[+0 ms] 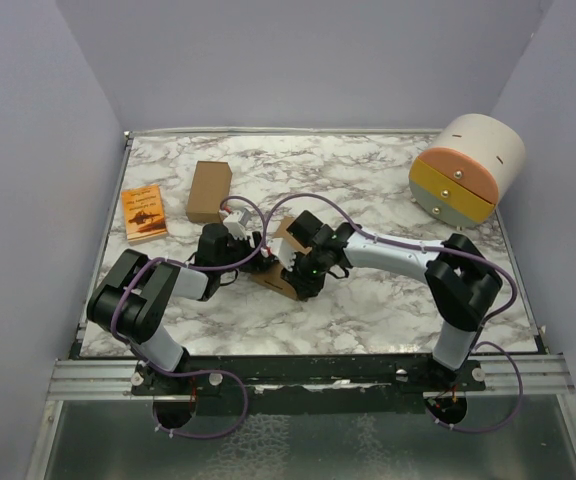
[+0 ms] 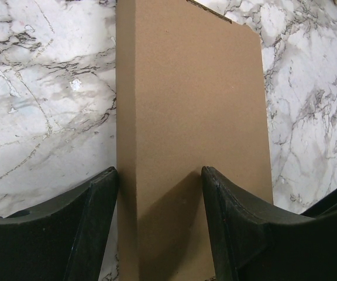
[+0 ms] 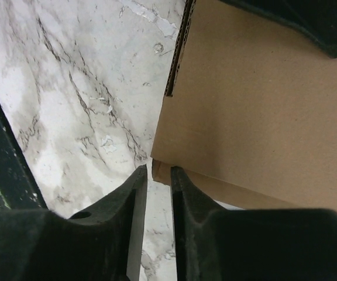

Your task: Fold the paper box

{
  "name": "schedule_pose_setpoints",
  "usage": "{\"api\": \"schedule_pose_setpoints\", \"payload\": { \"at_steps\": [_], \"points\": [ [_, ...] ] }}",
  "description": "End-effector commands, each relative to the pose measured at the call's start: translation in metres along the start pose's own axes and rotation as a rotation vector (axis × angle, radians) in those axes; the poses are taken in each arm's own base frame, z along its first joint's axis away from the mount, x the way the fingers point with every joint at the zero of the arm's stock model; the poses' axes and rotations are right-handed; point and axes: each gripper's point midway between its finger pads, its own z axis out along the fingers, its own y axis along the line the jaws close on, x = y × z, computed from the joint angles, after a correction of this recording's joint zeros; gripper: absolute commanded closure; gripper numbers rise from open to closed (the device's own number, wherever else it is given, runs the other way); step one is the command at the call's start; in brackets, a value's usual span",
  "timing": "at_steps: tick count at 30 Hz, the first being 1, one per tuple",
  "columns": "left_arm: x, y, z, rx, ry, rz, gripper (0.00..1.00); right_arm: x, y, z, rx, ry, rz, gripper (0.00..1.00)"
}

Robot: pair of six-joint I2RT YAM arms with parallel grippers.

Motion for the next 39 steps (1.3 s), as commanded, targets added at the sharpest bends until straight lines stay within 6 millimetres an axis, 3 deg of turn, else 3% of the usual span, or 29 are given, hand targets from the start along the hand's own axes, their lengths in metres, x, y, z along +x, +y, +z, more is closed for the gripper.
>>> {"api": "schedule_pose_setpoints", "payload": {
  "at_steps": [1,10,16,18,22,25,29,34,39],
  "points": [
    [0.031,0.006,-0.007,-0.031,0.106,-0.049,0.38,-0.018,0.001,-0.014,-0.003,-0.068,-0.103,0.73],
    [0.024,0.004,-0.007,-0.033,0.098,-0.047,0.36,-0.011,0.015,-0.026,-0.103,-0.073,-0.155,0.71],
    [0.013,-0.001,-0.007,-0.029,0.074,-0.049,0.3,-0.004,0.012,-0.042,-0.168,-0.122,-0.098,0.71],
    [0.007,-0.004,-0.007,-0.029,0.061,-0.047,0.29,0.002,0.006,-0.046,-0.182,-0.141,-0.037,0.74],
    [-0.001,-0.007,-0.009,-0.033,0.05,-0.041,0.29,0.02,-0.005,-0.051,-0.221,-0.185,0.151,0.98],
    [0.0,-0.007,-0.013,-0.047,0.055,-0.038,0.28,0.028,-0.007,-0.057,-0.231,-0.247,0.258,0.99],
    [-0.003,-0.009,-0.02,-0.053,0.046,-0.031,0.27,0.018,-0.019,-0.068,-0.139,-0.329,0.288,0.99],
    [-0.007,-0.009,-0.028,-0.082,0.023,-0.026,0.24,0.022,-0.027,-0.049,-0.116,-0.351,0.47,0.99],
    [0.0,-0.006,-0.032,-0.096,0.037,-0.046,0.23,0.033,-0.009,-0.042,-0.164,-0.391,0.689,0.99]
  ]
}}
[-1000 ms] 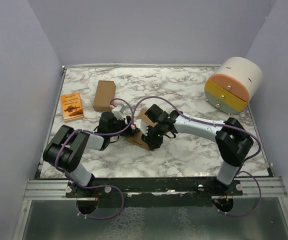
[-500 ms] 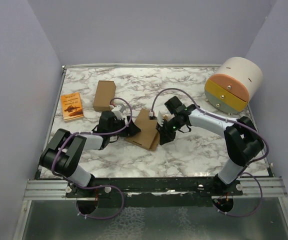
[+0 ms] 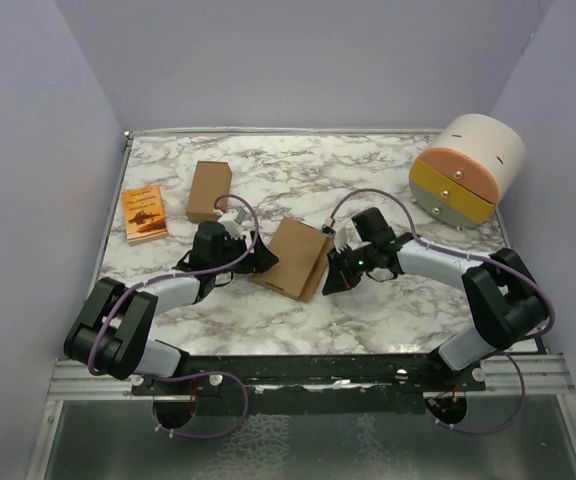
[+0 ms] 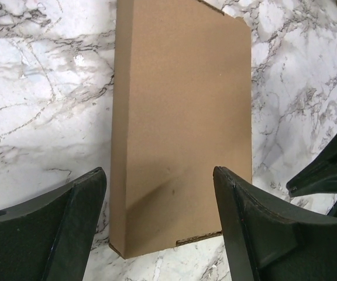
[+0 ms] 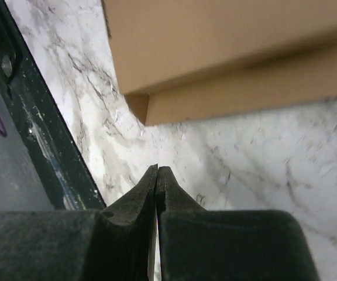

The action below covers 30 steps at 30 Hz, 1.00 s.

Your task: Fold the paper box

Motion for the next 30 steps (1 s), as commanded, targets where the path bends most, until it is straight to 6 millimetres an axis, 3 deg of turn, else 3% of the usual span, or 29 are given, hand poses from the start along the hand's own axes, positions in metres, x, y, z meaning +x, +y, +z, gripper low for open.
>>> {"api": "schedule_pose_setpoints", "payload": {
  "at_steps": [1,3,7,19,30],
  "points": [
    [0.01,0.008,-0.005,-0.04,0.009,-0.021,0.23,0.005,0.007,0.007,-0.013,-0.094,0.237,0.99],
    [0.011,0.009,-0.006,-0.042,0.005,-0.027,0.23,0.014,0.003,0.01,-0.002,-0.092,0.295,0.99],
    [0.013,0.012,-0.005,-0.054,0.011,-0.032,0.23,0.023,0.015,0.021,-0.12,-0.065,0.375,0.99],
    [0.02,0.016,0.002,-0.061,0.049,-0.042,0.28,0.021,-0.012,0.04,-0.031,-0.05,0.487,0.99],
    [0.03,0.001,0.014,-0.005,0.1,-0.028,0.39,0.015,-0.005,0.04,-0.075,-0.056,0.541,0.99]
  ]
}}
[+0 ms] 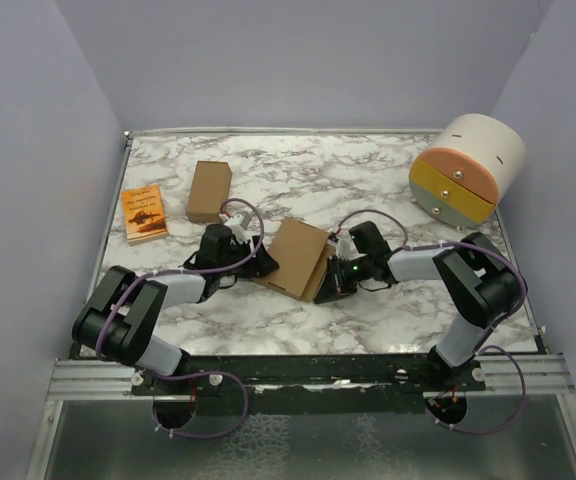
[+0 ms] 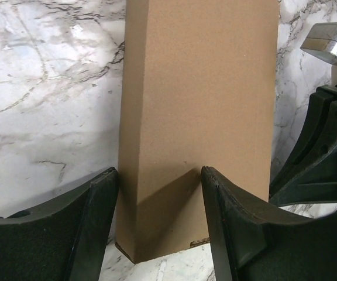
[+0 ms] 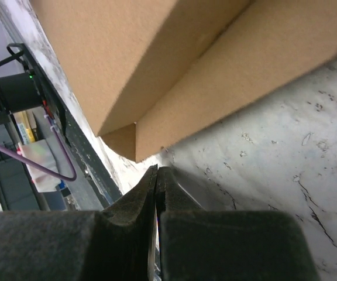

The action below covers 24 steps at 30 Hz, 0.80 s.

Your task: Fold the paper box

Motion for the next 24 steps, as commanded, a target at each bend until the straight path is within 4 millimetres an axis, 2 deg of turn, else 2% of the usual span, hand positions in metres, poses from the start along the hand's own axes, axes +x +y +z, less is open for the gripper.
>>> {"api": "schedule_pose_setpoints", "payload": {
  "at_steps": [1,13,24],
  "points": [
    [0.009,-0.009,0.006,0.031,0.045,0.011,0.39,-0.011,0.008,0.0,-0.031,-0.027,0.011,0.99],
    [0.012,-0.014,0.011,0.039,0.065,0.023,0.41,-0.016,0.034,-0.013,-0.146,-0.038,0.01,0.99],
    [0.019,-0.02,0.02,0.056,0.087,0.034,0.41,-0.02,0.033,-0.016,-0.155,-0.052,0.018,0.99]
  ]
}}
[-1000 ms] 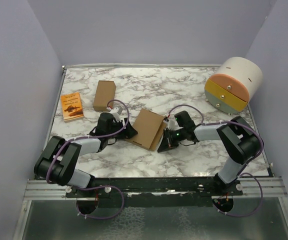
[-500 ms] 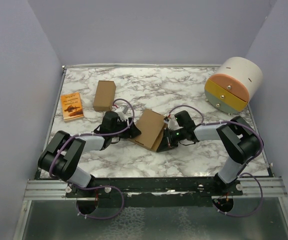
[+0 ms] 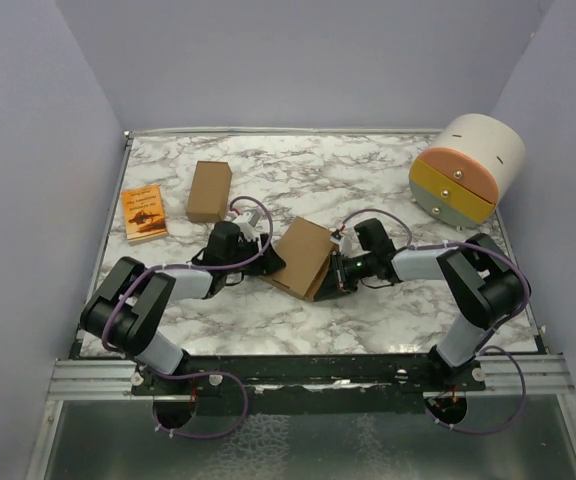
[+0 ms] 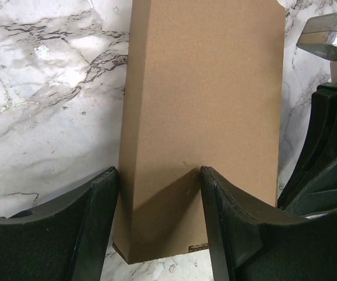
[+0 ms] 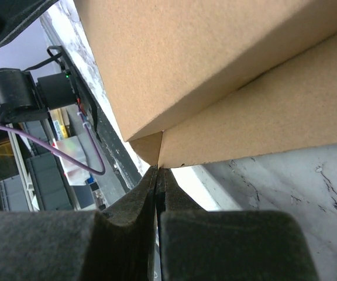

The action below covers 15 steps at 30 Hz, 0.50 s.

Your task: Fold the paper box

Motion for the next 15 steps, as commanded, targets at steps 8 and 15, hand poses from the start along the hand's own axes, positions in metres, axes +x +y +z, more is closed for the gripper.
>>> {"api": "schedule_pose_setpoints", "payload": {
  "at_steps": [8,15],
  "points": [
    [0.0193,-0.0091,0.0082,0.029,0.075,0.004,0.41,-0.0152,0.0163,-0.0078,-0.063,-0.054,-0.059,0.99],
    [0.0233,-0.0149,0.0128,0.041,0.084,0.008,0.41,-0.0183,0.0173,-0.0099,-0.075,-0.063,-0.055,0.99]
  ]
}}
